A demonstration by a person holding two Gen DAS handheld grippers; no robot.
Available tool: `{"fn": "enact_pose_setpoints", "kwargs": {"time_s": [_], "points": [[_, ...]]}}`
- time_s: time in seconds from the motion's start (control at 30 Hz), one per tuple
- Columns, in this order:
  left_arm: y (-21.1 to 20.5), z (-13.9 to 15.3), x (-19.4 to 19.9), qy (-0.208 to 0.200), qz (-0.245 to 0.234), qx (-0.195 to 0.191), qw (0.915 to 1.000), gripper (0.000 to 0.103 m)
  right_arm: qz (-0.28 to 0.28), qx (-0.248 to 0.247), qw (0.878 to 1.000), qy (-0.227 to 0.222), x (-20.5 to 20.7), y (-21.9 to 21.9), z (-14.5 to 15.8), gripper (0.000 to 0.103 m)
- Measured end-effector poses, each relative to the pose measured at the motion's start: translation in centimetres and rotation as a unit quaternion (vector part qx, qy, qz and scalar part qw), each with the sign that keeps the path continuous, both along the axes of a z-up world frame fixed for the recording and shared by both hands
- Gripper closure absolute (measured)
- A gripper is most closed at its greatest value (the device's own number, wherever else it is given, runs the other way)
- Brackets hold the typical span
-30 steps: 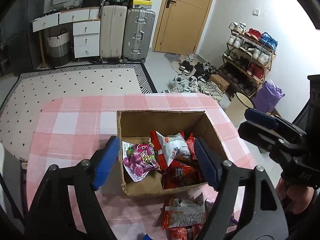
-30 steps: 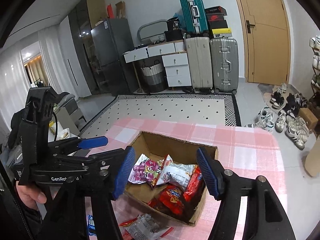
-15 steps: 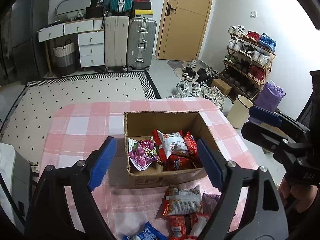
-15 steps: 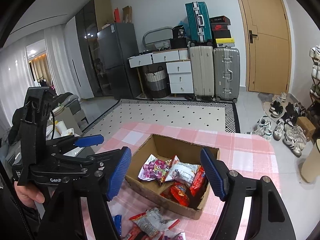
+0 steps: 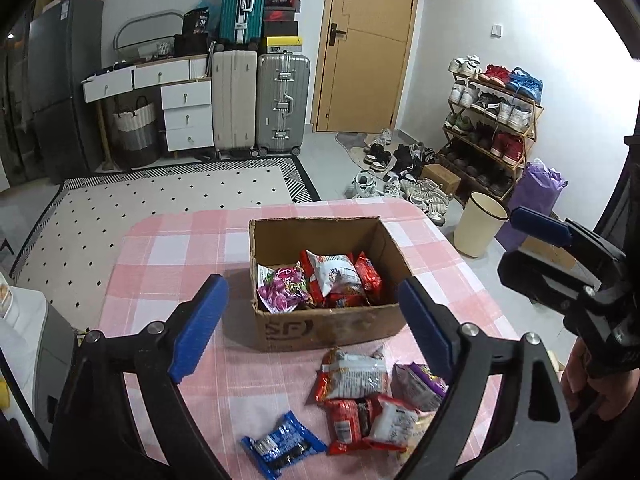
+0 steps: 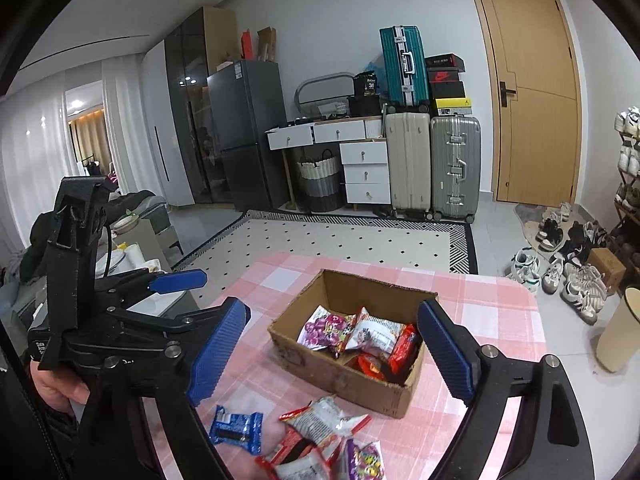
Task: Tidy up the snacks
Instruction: 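Move both tools back toward the remaining snack pile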
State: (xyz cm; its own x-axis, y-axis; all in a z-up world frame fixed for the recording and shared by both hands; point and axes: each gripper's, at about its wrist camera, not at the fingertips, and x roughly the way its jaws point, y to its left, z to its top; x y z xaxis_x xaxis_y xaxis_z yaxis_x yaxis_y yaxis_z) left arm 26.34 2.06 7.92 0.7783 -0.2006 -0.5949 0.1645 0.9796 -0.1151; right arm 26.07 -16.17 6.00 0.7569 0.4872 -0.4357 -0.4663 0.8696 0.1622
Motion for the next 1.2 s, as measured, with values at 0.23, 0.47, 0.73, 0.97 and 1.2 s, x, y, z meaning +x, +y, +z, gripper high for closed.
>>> {"fn": "enact_pose_setpoints", "kwargs": {"time_s": [0.23, 0.47, 0.73, 0.97, 1.2], "points": [[-0.2, 1.5, -4.7, -0.02, 0.004, 0.003, 0.9998, 0.011, -0.001, -0.005, 1.0, -0.008, -4.4, -0.6, 0.3, 0.008], [-0.7, 0.8, -9.0, -0.02, 0.01, 0.004, 0.9997, 0.006, -0.004, -0.004, 1.0, -0.011, -8.4, -1.0, -0.2, 0.004], [-0.3, -0.9, -12.7, -0.023, 0.021, 0.001, 0.9995, 0.001, -0.01, 0.004, 1.0, 0.01, -11.9, -1.6, -2.6, 0.001], [0.6, -2.8, -14.7, -0.013, 0.04, -0.004, 0.9991, 0.001, -0.018, 0.004, 1.0, 0.025, -14.6, -2.4, -5.4, 0.001], [1.2, -5.1, -15.8, 0.001, 0.049, -0.014, 0.9987, 0.001, -0.025, 0.017, 0.997, 0.069, -15.4, -3.1, -9.1, 0.001]]}}
